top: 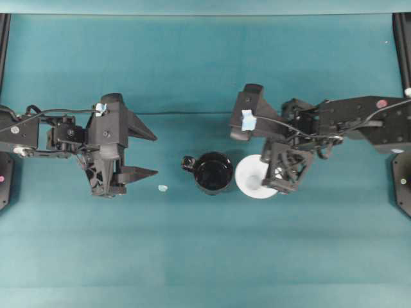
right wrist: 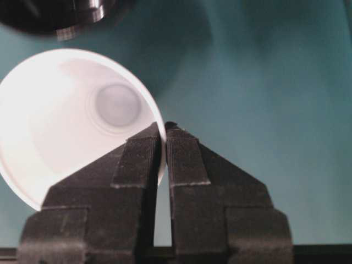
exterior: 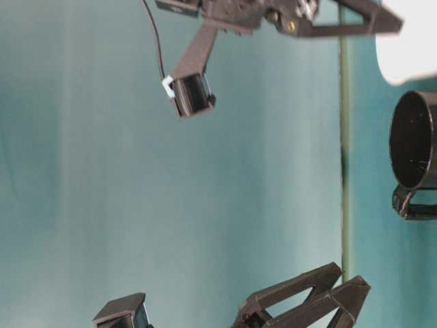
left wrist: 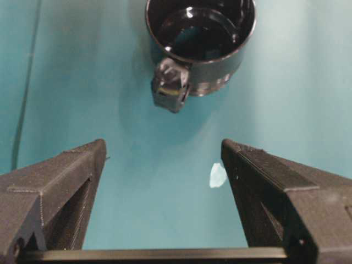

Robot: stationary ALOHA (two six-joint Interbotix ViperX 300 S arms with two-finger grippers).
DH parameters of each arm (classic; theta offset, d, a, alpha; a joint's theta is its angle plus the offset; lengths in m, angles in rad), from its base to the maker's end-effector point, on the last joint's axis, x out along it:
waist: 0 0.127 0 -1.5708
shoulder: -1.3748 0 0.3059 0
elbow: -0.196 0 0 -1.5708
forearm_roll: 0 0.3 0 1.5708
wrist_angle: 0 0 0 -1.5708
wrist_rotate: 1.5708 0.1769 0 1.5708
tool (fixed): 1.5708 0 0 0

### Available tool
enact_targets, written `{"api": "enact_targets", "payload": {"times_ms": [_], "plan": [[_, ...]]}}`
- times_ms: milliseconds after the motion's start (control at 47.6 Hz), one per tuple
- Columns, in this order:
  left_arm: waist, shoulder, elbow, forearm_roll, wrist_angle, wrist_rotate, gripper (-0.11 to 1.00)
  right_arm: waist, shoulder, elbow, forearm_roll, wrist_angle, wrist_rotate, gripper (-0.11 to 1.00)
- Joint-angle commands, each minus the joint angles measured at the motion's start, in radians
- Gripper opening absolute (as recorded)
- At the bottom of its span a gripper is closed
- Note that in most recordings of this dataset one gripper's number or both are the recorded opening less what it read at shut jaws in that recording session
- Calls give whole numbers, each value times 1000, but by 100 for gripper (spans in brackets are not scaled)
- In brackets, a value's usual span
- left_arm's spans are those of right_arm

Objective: Put a paper cup into the cup holder on your left arm.
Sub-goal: 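Close the right gripper on the white cup's rim and lift it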

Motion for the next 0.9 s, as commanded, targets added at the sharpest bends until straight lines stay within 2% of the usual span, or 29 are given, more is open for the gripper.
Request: {"api": "enact_targets", "payload": {"times_ms": [0,315,399,546,883], "plan": [[-2,-5,-14,2,-5,0,88,-3,-52,-25,8,31,5,5],[-2,-5,-12,2,-6,-2,88,-26,-130,-143,11,141,9,5],[-2,-6,-14,2,-6,-2,88,-37,-127,-189,28,172,11,5],[-2,-5,-14,0,-6,-3,88,-38,-107,-244,51,179,11,5],[-2,-9,-11,2,-8,-38,88,-38,-52,-334,51,178,9,5]]}}
